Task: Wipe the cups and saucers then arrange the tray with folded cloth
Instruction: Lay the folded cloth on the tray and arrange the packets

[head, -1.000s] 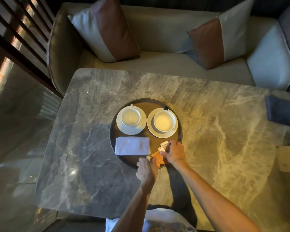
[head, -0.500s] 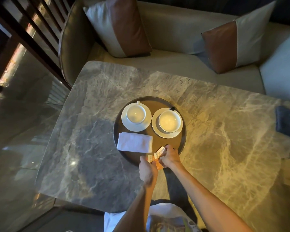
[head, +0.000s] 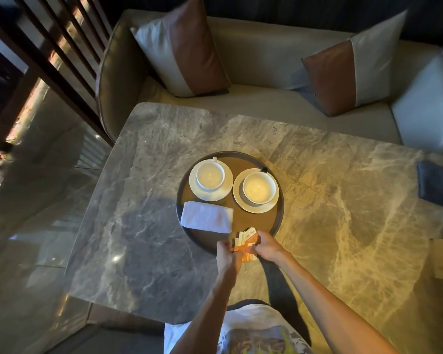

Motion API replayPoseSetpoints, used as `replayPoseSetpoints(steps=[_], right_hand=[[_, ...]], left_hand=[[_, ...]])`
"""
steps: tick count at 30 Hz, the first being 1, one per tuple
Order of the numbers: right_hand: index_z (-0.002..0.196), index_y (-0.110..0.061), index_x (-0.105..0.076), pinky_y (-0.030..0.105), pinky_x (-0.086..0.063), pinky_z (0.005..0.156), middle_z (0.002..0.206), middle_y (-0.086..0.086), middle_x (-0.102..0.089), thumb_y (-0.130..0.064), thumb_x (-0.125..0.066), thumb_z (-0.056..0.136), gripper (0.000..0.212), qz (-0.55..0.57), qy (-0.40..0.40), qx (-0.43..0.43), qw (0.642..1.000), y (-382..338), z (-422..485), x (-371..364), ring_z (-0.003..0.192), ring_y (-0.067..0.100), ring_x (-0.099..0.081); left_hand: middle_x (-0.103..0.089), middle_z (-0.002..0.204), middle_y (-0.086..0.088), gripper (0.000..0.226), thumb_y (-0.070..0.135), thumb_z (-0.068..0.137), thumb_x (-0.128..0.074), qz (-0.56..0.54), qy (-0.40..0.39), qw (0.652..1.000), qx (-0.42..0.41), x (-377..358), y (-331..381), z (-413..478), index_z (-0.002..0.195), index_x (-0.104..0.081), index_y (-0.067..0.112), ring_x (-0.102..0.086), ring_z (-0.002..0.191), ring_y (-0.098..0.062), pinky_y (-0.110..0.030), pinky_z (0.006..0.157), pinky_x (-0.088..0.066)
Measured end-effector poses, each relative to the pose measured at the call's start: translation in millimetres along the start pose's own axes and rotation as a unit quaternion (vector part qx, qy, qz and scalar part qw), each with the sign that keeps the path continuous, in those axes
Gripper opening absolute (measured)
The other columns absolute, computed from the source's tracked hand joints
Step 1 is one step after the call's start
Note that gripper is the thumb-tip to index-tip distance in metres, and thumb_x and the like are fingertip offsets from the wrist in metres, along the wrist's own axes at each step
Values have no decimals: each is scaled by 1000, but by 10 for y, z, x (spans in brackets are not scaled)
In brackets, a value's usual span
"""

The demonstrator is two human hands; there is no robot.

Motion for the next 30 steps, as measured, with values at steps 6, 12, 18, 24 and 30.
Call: replayPoseSetpoints(steps=[6,12,18,24,30], right_hand=[[126,-20,-61,28,-57,85,112,-4,-72,-23,-72,87,41,171,-25,48,984,3,-385,52,105,14,-67],[113,-41,-65,19,-56,82,105,-20,-74,-41,-69,87,27,194,-35,139,970,-340,-921,62,101,1,-68],[129,-28,-58,25,-48,101,121,-12,-68,-17,-66,91,40,162,42,256,952,-664,-1306,409,116,3,-61],[139,-24,-51,17,-45,96,128,-1,-59,-16,-67,91,51,112,214,275,931,-684,-1597,712,120,10,-55],[138,-20,-54,37,-50,102,125,4,-59,-18,-74,85,56,157,239,276,918,-733,-1828,882,116,17,-58]], left_hand=[[-68,95,-10,27,21,87,-70,-98,-130,981,-106,108,344,-321,108,-60,7,-69,81,-15,-20,67,-56],[-66,105,-18,21,17,95,-61,-184,-312,924,-126,54,728,-818,115,-61,11,-69,97,-29,-43,88,-58],[-70,117,-11,41,14,92,-59,-91,-275,942,-172,13,1100,-1138,132,-54,15,-68,111,-29,-41,87,-59],[-74,113,7,26,24,99,-54,-3,-251,934,-253,-33,1526,-1508,124,-59,30,-69,107,-7,-17,75,-57],[-76,99,7,20,30,103,-44,2,-242,927,-286,-23,1802,-1783,105,-63,33,-72,94,-2,-16,73,-56]])
Point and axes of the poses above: each hand's wrist, its own z-axis towards the middle knuckle, its own x-axis out of the back of the hand, y = z × x, the point moved 8 cm from there along z, towards the middle knuckle
